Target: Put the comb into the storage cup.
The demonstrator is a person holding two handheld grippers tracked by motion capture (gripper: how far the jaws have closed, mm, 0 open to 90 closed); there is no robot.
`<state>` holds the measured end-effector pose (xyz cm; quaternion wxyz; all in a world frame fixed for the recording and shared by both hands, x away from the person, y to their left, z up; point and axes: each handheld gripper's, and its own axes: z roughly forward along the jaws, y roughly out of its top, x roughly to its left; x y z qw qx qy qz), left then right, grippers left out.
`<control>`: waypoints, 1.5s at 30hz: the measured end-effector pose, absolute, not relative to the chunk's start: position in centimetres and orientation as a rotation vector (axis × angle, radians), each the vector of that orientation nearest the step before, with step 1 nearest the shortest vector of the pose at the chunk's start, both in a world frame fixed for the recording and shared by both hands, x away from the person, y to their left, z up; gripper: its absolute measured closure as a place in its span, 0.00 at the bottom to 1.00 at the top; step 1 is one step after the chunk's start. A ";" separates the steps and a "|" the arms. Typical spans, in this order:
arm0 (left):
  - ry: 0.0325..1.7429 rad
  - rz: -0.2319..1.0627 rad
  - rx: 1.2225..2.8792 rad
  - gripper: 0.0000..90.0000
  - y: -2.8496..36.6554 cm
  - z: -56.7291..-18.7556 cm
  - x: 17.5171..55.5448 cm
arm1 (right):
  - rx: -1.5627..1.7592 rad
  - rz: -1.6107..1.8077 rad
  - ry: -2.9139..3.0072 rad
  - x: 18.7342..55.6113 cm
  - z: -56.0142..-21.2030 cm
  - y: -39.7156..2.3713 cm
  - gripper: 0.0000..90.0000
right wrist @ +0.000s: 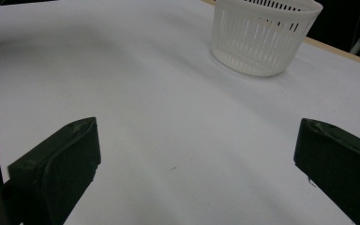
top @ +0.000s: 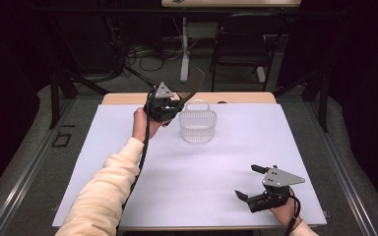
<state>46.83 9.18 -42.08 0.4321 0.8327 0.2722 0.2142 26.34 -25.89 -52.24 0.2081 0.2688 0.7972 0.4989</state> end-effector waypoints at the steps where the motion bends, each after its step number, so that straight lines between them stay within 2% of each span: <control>1: 0.677 0.538 2.077 0.81 9.1 -42.1 46.9 | 0.751 1.389 2.219 26.3 -52.2 -25.9 0.00; 45: 0.578 0.529 2.053 0.80 7.7 -42.1 48.0 | 0.750 1.390 2.221 26.3 -52.2 -25.9 0.00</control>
